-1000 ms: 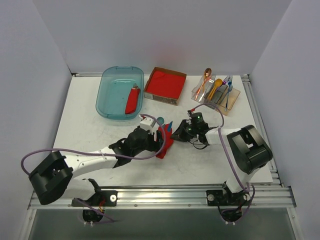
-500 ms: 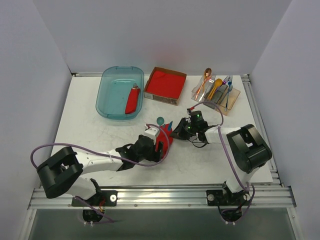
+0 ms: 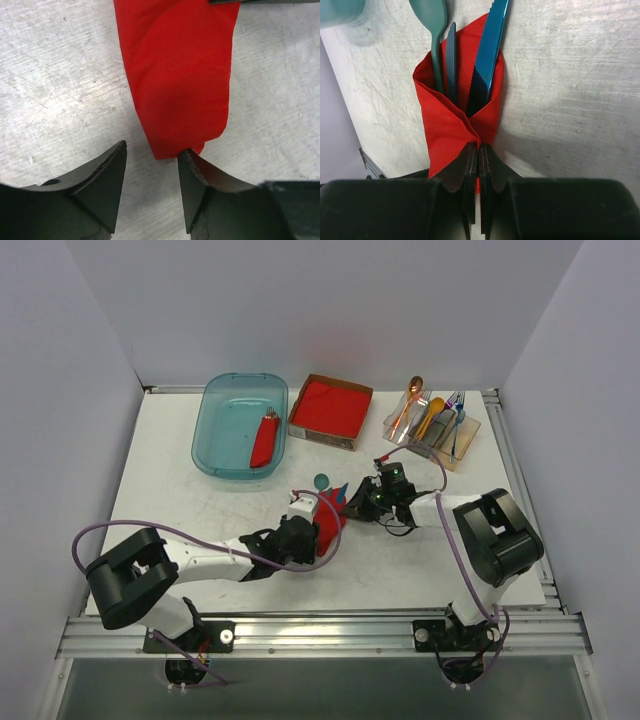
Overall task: Place the utensils on the paper napkin and roll it up
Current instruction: Roll the napkin at the center of the board.
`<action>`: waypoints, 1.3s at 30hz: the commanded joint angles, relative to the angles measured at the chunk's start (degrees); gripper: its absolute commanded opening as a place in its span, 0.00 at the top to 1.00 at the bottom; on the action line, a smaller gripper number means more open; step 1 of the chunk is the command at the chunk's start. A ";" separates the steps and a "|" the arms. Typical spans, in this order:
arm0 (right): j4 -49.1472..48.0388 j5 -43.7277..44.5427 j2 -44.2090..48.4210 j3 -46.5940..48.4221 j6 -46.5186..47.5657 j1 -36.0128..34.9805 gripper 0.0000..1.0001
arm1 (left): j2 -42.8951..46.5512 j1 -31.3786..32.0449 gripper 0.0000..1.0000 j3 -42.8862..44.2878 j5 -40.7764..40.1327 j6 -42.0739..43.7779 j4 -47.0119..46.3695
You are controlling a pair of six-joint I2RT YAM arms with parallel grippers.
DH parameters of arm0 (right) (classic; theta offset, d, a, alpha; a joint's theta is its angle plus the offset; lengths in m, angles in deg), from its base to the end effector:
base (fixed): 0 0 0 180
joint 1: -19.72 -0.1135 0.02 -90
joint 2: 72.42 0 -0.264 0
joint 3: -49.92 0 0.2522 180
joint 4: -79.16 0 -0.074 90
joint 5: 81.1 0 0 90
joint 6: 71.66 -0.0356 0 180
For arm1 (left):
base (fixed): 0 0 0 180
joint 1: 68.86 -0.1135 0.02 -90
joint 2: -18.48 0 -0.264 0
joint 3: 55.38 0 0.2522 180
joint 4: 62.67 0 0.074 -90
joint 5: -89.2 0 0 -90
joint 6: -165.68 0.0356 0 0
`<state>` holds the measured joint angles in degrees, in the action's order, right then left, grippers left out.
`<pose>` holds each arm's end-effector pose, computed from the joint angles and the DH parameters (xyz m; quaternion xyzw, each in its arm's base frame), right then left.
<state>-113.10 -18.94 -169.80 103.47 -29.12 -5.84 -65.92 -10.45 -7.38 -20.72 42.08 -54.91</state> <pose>0.2867 0.1555 0.1454 0.0456 0.8540 0.4506 0.2559 0.1540 -0.2273 0.1517 0.1291 0.9005 -0.1653 0.3810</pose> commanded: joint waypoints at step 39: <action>2.11 0.68 2.02 2.13 0.97 -0.10 1.00 | -2.97 2.85 0.25 7.16 -5.04 -1.72 5.03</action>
<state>-112.01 -18.92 -169.80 104.11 -28.88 -5.84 -69.15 -7.76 -1.30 -23.93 41.53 -50.72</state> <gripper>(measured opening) 0.032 0.762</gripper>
